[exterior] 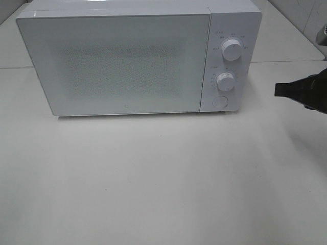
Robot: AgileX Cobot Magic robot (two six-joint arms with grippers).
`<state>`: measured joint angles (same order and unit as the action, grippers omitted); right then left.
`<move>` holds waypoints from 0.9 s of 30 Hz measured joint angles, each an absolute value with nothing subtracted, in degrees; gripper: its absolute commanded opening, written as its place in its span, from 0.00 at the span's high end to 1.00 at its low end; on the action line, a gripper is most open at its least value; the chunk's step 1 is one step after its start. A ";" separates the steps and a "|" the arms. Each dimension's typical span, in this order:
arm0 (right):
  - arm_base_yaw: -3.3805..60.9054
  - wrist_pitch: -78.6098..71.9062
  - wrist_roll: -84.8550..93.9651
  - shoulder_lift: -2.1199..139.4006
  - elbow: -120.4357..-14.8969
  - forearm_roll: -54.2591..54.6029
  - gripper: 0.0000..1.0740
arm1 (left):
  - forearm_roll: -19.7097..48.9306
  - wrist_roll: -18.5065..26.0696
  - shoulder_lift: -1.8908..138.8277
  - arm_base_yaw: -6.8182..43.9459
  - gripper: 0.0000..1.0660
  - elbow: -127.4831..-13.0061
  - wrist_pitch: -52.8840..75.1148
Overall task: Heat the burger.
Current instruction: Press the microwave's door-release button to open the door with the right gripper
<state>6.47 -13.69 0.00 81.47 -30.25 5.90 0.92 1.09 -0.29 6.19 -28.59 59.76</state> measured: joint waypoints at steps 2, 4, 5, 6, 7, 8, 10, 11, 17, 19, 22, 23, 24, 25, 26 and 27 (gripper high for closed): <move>7.10 -14.38 0.00 82.05 -30.25 5.90 1.00 | 0.92 1.09 -0.29 6.19 1.00 -28.59 59.76; 12.43 -17.53 0.00 84.57 -30.25 5.90 1.00 | 0.92 1.09 -0.29 6.19 1.00 -28.59 59.76; 12.43 -17.53 0.00 84.57 -30.25 5.90 1.00 | 0.92 1.09 -0.29 6.19 1.00 -28.59 59.76; 13.64 -18.39 0.00 85.26 -30.25 5.90 1.00 | 0.92 1.09 -0.29 6.19 1.00 -28.59 59.76; 16.62 -20.23 0.00 86.75 -30.25 5.90 1.00 | 0.92 1.09 -0.29 6.19 1.00 -28.59 59.76; 16.62 -20.23 0.00 86.75 -30.25 5.90 1.00 | 0.92 1.09 -0.29 6.19 1.00 -28.59 59.76; 17.70 -21.20 0.00 87.38 -30.25 5.90 1.00 | 0.92 1.09 -0.29 6.19 1.00 -28.59 59.76; 19.88 -22.63 -1.38 88.87 -30.25 5.90 1.00 | 0.92 1.09 -0.29 6.19 1.00 -28.59 59.76; 24.24 -26.87 -6.76 93.33 -30.31 5.90 1.00 | 0.92 1.09 -0.29 6.19 1.00 -28.59 59.76; 24.64 -28.02 -9.91 94.37 -30.31 5.90 1.00 | 0.92 1.09 -0.29 6.19 1.00 -28.59 59.76; 24.64 -29.16 -16.90 95.34 -30.31 5.96 1.00 | 0.92 1.09 -0.29 6.19 1.00 -28.59 59.76; 24.64 -29.68 -22.00 95.68 -30.31 5.96 1.00 | 0.92 1.09 -0.29 6.19 1.00 -28.59 59.76; 24.64 -29.68 -22.00 95.68 -30.31 5.96 1.00 | 0.92 1.09 -0.29 6.19 1.00 -28.59 59.76; 24.64 -30.37 -27.27 95.68 -30.54 5.96 1.00 | 0.92 1.09 -0.29 6.19 1.00 -28.59 59.76; 24.64 -30.37 -27.27 95.68 -30.54 5.96 1.00 | 0.92 1.09 -0.29 6.19 1.00 -28.59 59.76; 24.64 -30.94 -29.79 95.68 -30.71 5.96 1.00 | 0.92 1.09 -0.29 6.19 1.00 -28.59 59.76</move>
